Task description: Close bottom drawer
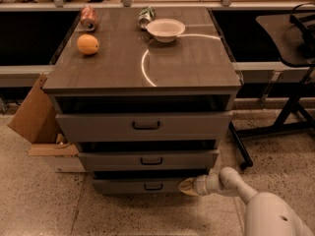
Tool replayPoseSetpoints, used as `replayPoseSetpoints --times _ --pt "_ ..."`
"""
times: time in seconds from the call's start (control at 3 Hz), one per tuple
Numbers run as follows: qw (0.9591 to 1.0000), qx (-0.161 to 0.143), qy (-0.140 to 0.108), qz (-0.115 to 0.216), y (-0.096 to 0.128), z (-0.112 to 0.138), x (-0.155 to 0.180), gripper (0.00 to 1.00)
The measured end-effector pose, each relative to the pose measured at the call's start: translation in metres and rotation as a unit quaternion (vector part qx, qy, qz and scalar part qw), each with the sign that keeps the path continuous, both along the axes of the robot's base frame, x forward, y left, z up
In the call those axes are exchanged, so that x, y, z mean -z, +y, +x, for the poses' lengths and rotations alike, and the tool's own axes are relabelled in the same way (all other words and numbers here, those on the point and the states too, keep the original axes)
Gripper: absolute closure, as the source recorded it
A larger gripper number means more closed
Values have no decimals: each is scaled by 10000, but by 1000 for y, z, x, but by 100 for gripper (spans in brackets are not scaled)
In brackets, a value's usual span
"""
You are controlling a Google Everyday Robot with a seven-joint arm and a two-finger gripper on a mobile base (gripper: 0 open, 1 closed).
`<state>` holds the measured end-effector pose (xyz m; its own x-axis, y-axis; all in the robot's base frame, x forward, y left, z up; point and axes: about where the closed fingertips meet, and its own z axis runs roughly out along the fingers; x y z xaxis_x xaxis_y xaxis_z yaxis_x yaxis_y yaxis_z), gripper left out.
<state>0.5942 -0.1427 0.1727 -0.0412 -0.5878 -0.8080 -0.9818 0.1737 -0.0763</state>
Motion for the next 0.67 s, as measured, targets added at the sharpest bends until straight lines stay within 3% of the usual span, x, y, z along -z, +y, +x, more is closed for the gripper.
replayPoseSetpoints --times 0.67 --pt "9998 -203 50 21 7 -11 -7 100"
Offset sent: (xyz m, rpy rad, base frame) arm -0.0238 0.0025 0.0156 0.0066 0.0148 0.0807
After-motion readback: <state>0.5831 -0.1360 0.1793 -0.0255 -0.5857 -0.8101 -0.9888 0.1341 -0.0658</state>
